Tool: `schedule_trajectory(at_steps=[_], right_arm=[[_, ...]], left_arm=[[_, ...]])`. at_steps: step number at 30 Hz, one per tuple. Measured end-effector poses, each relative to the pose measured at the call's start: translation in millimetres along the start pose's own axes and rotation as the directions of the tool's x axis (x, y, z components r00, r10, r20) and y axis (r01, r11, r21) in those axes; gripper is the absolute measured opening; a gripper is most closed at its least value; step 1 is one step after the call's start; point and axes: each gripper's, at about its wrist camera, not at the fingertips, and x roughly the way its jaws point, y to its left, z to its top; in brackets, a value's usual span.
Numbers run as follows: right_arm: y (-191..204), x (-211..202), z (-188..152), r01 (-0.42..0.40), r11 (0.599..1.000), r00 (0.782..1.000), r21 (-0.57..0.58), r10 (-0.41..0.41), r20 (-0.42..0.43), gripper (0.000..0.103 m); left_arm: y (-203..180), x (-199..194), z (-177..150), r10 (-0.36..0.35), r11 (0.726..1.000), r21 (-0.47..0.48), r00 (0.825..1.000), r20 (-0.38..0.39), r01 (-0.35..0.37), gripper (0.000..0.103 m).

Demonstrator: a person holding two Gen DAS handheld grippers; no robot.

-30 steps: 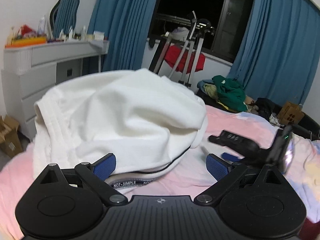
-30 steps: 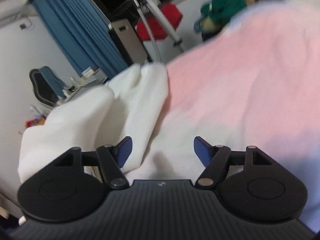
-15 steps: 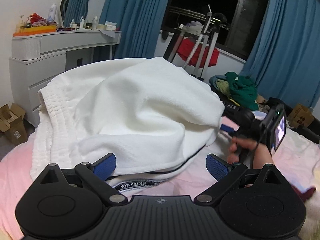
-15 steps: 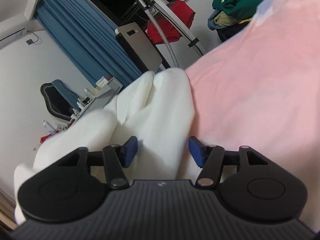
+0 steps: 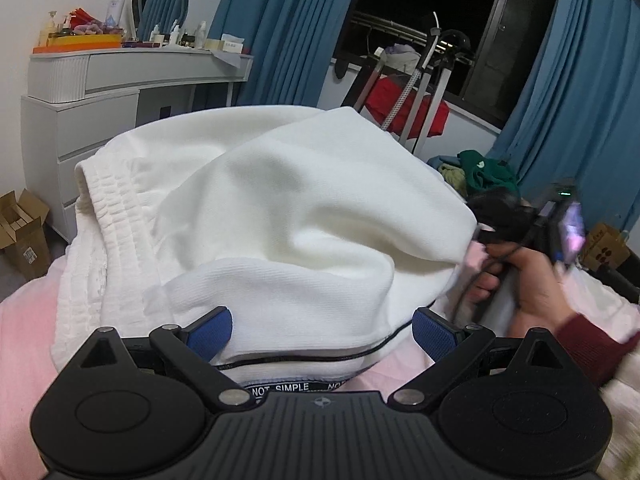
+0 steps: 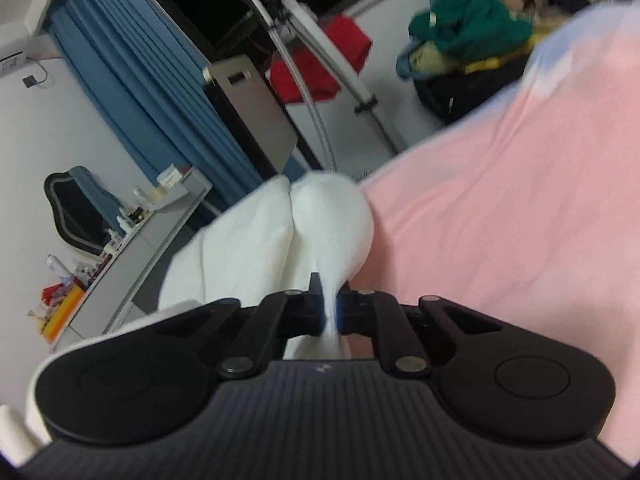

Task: Fold clothes
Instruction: 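Grasp the pant leg fabric with the right gripper and lift it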

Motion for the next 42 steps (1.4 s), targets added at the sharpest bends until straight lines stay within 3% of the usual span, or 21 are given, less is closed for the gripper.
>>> schedule_trajectory(at_steps=[8,11,18,22,28,31,32,34,36,39,42], right_arm=[[28,-122,10,-0.071,0.985,0.993,-0.159,0.084,0.079,0.007],[42,-172,2,-0.074,0.966,0.993,-0.247,0.094,0.07,0.007],[67,-282,-29,-0.183,0.914,0.975,-0.361,0.215,0.05,0.007],[63,-299,-56,-0.24,0.901,0.969,-0.361,0.247,-0.027,0.007],[29,-288,-76,-0.217,0.965,0.974,-0.146,0.204,-0.096,0.01],[5,-285,-70,-0.149,0.988,0.979,-0.03,0.143,-0.145,0.019],[-5,-286,-68,-0.137,0.99,0.978,0.016,0.138,-0.159,0.028],[-27,-286,-64,-0.128,0.984,0.973,0.123,0.148,-0.175,0.042],[-49,-287,-60,-0.081,0.967,0.975,0.242,0.127,-0.18,0.068],[-73,-290,-51,-0.018,0.949,0.988,0.314,0.066,-0.142,0.074],[-82,-286,-45,0.055,0.956,0.988,0.287,-0.011,-0.152,0.074]], left_arm=[[3,-17,8,0.013,1.0,-0.015,0.999,0.04,-0.013,0.097],[5,-26,13,0.017,1.0,-0.022,0.998,0.059,-0.016,0.098],[14,-47,16,0.004,0.998,-0.057,0.996,0.087,0.001,0.098],[12,-62,13,0.012,1.0,-0.014,0.991,0.136,-0.01,0.098],[-5,-76,12,-0.04,0.996,0.084,0.986,0.163,0.026,0.098],[-19,-80,8,-0.086,0.984,0.17,0.979,0.185,0.054,0.098],[-26,-81,5,-0.103,0.977,0.203,0.977,0.187,0.064,0.098],[-39,-81,-3,-0.144,0.961,0.26,0.974,0.176,0.095,0.097],[-53,-79,-15,-0.194,0.941,0.307,0.971,0.142,0.143,0.096],[-78,-76,-31,-0.194,0.894,0.432,0.972,0.132,0.12,0.096],[-100,-72,-37,-0.166,0.842,0.535,0.976,0.142,0.065,0.095]])
